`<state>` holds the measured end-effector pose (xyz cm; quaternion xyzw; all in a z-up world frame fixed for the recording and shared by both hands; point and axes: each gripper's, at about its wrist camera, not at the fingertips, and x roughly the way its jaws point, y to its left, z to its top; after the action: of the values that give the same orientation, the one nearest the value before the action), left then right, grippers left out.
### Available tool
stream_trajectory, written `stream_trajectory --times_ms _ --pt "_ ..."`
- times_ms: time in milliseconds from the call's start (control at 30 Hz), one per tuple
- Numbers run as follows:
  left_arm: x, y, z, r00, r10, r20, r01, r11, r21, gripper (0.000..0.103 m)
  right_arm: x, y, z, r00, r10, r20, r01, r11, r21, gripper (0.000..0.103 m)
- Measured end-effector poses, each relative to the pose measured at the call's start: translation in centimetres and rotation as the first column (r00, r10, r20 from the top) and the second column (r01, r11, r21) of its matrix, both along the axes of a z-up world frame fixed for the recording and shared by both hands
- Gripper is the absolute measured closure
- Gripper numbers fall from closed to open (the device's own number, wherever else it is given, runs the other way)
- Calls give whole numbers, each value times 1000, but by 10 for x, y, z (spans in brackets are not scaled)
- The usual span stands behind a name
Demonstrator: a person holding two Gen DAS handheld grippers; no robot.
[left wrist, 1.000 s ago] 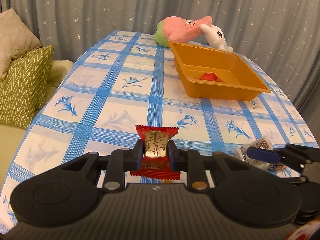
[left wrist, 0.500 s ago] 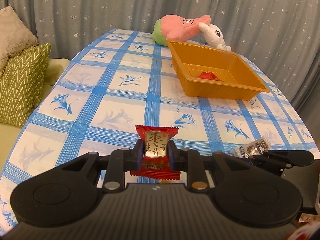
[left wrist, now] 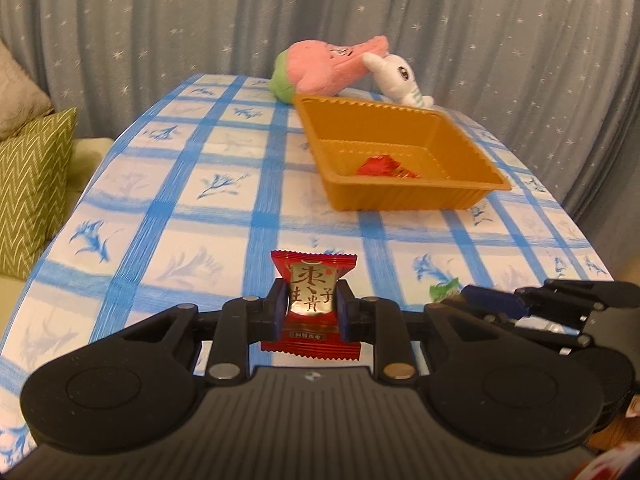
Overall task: Organize snacks
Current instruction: 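Carry the red candy in the left tool while the right tool grasps a green-wrapped candy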
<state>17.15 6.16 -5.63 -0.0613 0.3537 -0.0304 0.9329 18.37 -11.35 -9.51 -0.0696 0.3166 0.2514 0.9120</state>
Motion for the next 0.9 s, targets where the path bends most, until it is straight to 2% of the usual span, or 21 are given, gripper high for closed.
stream_trajectory --times_ms 267,600,900 --pt "26 -18 16 998 -49 32 49 999 1 80 16 -25 33 995 -62 80 60 998 22 83" --pt "80 -43 39 990 -107 93 108 994 1 80 66 -48 70 984 -125 127 116 991 71 83" --pt "125 -53 36 988 -124 95 125 992 -2 80 122 -55 78 979 -158 129 147 985 91 83"
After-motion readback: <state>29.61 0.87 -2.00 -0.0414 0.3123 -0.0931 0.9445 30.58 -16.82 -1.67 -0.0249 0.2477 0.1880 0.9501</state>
